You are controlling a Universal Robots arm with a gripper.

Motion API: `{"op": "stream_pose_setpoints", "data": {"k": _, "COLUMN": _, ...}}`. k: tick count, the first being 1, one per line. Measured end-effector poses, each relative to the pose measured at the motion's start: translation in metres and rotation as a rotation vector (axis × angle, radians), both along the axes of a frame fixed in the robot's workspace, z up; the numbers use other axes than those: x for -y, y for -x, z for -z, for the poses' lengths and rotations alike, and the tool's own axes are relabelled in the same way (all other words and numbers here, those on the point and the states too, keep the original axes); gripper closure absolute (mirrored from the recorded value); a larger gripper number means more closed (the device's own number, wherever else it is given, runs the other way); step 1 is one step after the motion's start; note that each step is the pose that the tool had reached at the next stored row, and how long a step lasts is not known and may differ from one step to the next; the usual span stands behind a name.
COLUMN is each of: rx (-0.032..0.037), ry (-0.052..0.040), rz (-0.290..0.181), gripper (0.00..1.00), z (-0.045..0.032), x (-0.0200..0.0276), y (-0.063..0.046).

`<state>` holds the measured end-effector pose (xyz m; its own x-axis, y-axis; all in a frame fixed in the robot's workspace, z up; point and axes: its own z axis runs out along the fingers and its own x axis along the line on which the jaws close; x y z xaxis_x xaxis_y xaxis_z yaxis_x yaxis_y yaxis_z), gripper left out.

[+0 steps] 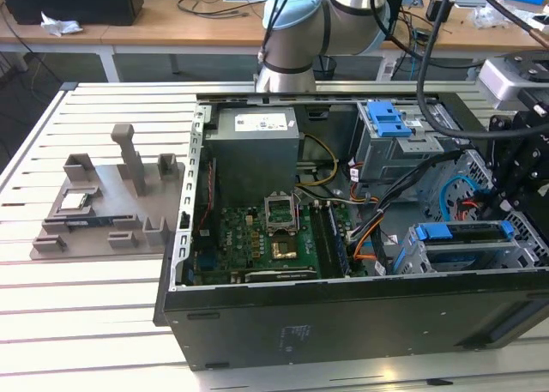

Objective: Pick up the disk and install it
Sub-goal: 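Insert the first disk wire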

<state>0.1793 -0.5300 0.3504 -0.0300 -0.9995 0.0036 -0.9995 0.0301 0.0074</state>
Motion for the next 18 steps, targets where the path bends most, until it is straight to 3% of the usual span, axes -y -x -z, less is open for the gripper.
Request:
{"op": "stream_pose_setpoints", "data": {"k": 2, "rx": 0.0000, "ry": 0.0000, "rz": -0.003, "gripper": 0.83, "z": 0.0046, "x": -0.0005, "y": 0.0009}}
{"op": "stream_pose_setpoints", "data": {"k": 7, "rx": 0.0001, "ry": 0.0009, "rz": -0.010, "gripper": 0.83, "z": 0.0066, "x": -0.0011, "y": 0.0014}}
{"op": "stream_pose_setpoints", "data": {"k": 12, "rx": -0.0001, "ry": 0.0209, "rz": -0.022, "gripper": 0.83, "z": 0.0068, "x": -0.0010, "y": 0.0021}}
{"op": "stream_pose_setpoints", "data": {"k": 18, "rx": 0.0001, "ry": 0.0210, "rz": -0.038, "gripper": 0.83, "z": 0.0075, "x": -0.0019, "y": 0.0038}}
